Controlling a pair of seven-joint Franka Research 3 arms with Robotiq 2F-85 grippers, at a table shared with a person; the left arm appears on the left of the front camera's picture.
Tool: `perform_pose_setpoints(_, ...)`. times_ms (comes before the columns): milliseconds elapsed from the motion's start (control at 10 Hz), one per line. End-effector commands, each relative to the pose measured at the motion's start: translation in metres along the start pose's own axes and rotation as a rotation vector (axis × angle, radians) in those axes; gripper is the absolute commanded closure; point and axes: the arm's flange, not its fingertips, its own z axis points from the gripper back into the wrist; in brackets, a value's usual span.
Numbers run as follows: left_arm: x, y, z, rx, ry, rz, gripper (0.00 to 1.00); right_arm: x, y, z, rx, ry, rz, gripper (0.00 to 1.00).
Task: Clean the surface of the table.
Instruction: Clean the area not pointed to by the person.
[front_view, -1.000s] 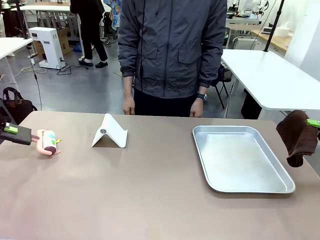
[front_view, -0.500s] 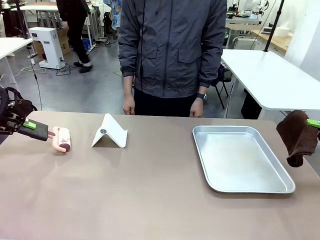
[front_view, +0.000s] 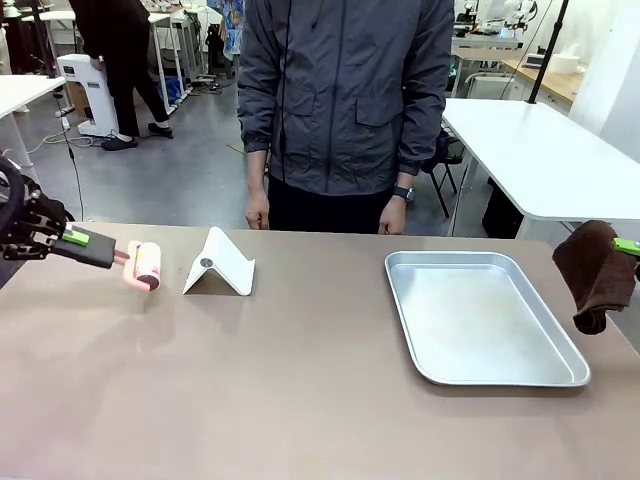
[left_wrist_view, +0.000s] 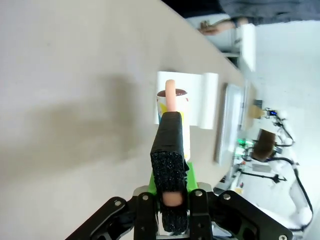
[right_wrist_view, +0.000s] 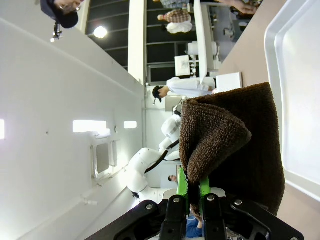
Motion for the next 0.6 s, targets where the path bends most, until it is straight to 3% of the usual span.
perform_pose_setpoints(0,-0.012,0.001,0.033,-0.197,0.003,-0.067,0.78,0.002,0.006,0.000,0.019,-0.004,-0.015,0.90)
perform_pose_setpoints(500,-0.094,0.037,0.111,-0.397,0.024,-0.222,0.78,0.002,0.006,0.000,0.019,-0.004,-0.015,0.90)
